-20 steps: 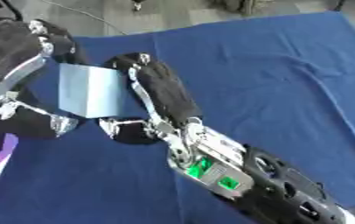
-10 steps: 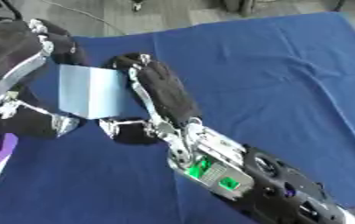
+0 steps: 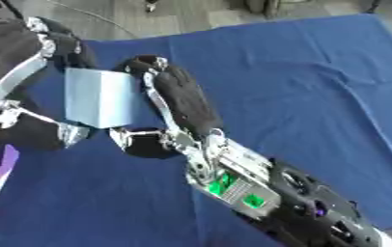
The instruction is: Pick up the objects with one hand, pass them to the other hand, and then place them into the box on the other side of the table.
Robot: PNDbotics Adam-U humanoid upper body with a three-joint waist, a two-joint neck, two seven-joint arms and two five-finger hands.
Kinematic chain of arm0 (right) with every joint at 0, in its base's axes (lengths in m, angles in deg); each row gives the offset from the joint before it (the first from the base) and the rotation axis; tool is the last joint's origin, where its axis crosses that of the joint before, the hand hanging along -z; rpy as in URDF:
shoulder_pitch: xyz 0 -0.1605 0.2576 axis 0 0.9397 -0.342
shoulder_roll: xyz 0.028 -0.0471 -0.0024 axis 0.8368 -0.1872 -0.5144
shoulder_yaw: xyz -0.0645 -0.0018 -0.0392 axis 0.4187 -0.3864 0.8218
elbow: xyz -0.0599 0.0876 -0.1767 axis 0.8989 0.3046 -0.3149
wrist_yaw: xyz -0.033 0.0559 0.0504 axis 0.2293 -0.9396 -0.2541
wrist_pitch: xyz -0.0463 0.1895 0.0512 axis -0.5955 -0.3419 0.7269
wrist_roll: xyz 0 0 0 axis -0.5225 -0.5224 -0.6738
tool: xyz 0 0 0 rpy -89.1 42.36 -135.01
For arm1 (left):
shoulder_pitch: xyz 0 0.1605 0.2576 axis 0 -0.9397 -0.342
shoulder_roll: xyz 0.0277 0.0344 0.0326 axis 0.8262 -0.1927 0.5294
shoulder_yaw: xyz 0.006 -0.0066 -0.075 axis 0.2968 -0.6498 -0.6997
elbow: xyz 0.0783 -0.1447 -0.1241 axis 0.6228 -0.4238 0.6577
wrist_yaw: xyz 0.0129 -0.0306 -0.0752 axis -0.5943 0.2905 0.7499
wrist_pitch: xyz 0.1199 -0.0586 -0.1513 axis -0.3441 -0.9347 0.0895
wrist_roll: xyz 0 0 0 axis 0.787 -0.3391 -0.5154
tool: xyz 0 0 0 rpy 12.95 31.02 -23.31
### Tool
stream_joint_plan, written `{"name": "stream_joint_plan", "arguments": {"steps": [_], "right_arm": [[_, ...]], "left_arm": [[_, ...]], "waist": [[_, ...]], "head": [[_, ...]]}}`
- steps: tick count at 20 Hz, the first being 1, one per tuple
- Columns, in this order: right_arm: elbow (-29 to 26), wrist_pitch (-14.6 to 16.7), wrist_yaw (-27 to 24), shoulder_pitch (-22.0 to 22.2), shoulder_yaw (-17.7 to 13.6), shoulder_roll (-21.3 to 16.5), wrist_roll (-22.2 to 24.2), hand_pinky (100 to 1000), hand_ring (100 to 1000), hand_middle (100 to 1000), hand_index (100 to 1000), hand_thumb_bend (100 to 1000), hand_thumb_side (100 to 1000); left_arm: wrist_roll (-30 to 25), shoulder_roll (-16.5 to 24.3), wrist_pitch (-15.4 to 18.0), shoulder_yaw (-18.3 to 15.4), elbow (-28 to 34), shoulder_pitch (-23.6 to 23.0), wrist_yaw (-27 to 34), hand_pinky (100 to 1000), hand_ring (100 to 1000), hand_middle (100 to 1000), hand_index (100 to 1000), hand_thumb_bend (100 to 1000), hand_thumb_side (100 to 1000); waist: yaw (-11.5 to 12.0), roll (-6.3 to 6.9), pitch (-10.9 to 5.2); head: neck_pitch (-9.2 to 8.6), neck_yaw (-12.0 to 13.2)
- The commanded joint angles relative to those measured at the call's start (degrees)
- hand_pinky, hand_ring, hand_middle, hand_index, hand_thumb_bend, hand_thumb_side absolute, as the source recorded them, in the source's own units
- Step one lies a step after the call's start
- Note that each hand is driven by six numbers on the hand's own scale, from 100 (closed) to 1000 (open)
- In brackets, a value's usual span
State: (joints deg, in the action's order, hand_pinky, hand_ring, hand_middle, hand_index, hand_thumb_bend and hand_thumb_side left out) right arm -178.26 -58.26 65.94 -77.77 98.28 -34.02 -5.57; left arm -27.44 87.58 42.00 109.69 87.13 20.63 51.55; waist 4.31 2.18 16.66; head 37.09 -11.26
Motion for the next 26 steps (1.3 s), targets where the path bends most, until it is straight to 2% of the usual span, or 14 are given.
{"name": "stream_joint_plan", "arguments": {"steps": [1, 3, 7, 11, 19, 26], "right_arm": [[-0.6, 1.1, 0.7, -0.3, 1.0, -0.1, 0.8, 731, 597, 578, 707, 250, 100], [-0.4, 1.6, 1.0, -0.2, 1.0, -0.1, 1.5, 747, 641, 625, 746, 313, 130], [0.1, 2.7, 2.5, -0.2, 1.0, -0.2, 3.7, 814, 755, 766, 831, 334, 198], [0.5, 3.6, 4.6, -0.2, 0.9, -0.2, 6.3, 837, 780, 826, 883, 355, 229], [0.3, 3.2, 7.5, -0.2, 0.4, -0.2, 9.9, 837, 783, 839, 907, 375, 243], [0.6, 1.2, 7.4, 0.0, 0.6, -0.3, 11.3, 838, 777, 823, 924, 325, 285]], "left_arm": [[1.3, 1.0, -0.4, -1.9, 0.3, 1.0, 0.9, 667, 544, 404, 486, 329, 100], [1.6, 1.2, -0.7, -1.9, 0.3, 0.8, 1.3, 664, 539, 400, 482, 339, 100], [2.0, 1.8, -0.6, -2.0, 0.3, 0.2, 1.7, 664, 537, 394, 473, 354, 100], [1.8, 2.2, 0.0, -2.0, 0.3, -0.2, 2.0, 662, 535, 392, 470, 379, 100], [1.4, 3.0, 1.2, -2.4, 0.3, -1.1, 2.3, 660, 530, 380, 462, 400, 100], [-0.5, 4.8, 4.2, -2.7, 0.3, -2.8, 4.4, 659, 534, 373, 457, 408, 100]], "waist": [[-0.1, 0.02, -0.86], [-0.1, 0.0, -0.85], [-0.2, 0.04, -0.78], [-0.3, 0.09, -0.74], [-0.5, 0.12, -0.71], [-0.6, 0.01, -0.76]], "head": [[-0.74, -0.2], [-0.75, -0.1], [-0.73, -0.1], [-0.68, -0.1], [-0.87, -0.1], [-1.11, 0.1]]}}
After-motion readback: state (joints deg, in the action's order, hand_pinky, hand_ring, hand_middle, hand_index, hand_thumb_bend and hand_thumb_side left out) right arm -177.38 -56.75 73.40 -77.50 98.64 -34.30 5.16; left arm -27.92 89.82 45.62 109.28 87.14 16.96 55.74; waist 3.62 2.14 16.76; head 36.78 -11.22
